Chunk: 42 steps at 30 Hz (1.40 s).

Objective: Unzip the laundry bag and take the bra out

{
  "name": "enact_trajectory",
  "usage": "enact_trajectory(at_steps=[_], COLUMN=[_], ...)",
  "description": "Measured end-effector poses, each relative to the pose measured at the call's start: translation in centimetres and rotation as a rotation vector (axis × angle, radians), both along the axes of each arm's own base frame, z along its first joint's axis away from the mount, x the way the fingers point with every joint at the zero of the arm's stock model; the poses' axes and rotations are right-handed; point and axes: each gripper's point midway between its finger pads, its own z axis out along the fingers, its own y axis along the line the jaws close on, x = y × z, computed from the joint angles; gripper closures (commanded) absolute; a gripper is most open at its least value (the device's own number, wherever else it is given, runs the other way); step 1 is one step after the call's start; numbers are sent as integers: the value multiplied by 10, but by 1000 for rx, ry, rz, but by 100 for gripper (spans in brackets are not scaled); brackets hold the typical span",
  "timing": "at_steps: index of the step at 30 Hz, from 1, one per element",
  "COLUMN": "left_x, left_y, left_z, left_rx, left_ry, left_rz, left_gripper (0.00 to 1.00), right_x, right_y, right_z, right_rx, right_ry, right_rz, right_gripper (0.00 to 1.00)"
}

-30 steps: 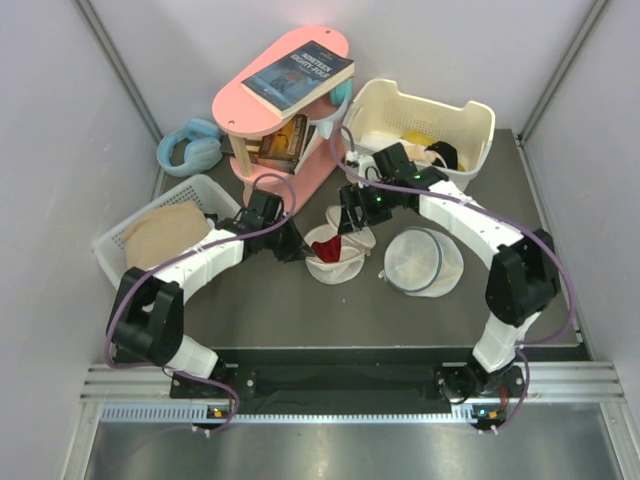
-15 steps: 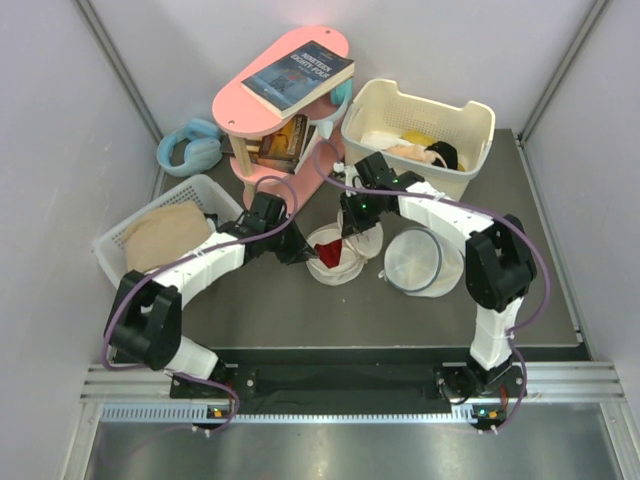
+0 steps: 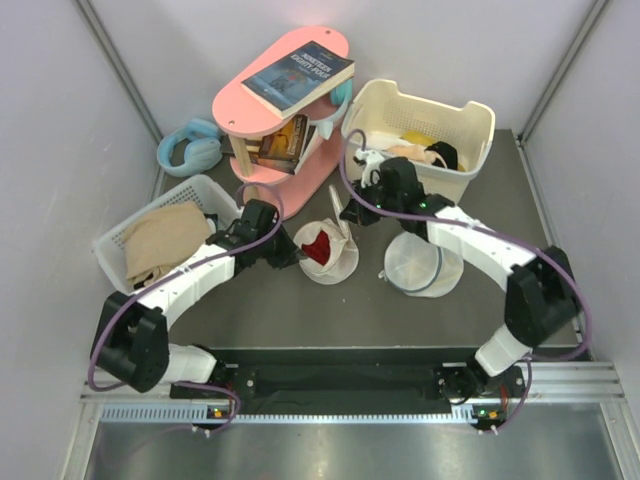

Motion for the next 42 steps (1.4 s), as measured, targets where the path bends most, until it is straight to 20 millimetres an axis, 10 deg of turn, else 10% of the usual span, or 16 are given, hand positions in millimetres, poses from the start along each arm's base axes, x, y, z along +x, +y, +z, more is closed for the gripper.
enact_trajectory(at_steps=[6,13,20,26,35,42], left_x=[3,-1,-6,-12,-13,-15], left_y=[11,5,-4,-8,-8,-4], left_z=[12,11,11,7,5,2], left_rx=[9,16,18,27,36,57], left_ry=[-51,-57,-66,-69,-77,-70], left_rz=[80,78,42,13,-8,1], left_gripper=[100,100,100,100,100,100], right_x=[-18,-27,-31,-32,-30,-54], right_y=[-20,-58,-103,-116,-41,30], right_z=[30,-42,-51,-16,55,-7], right_rx=[164,33,-113,-118,95,56], right_ry=[-174,-51,-5,-54,-113,53], right_rz=[-95,-277,-483,-528,-175,116], right_gripper=[100,98,40,23,42,49])
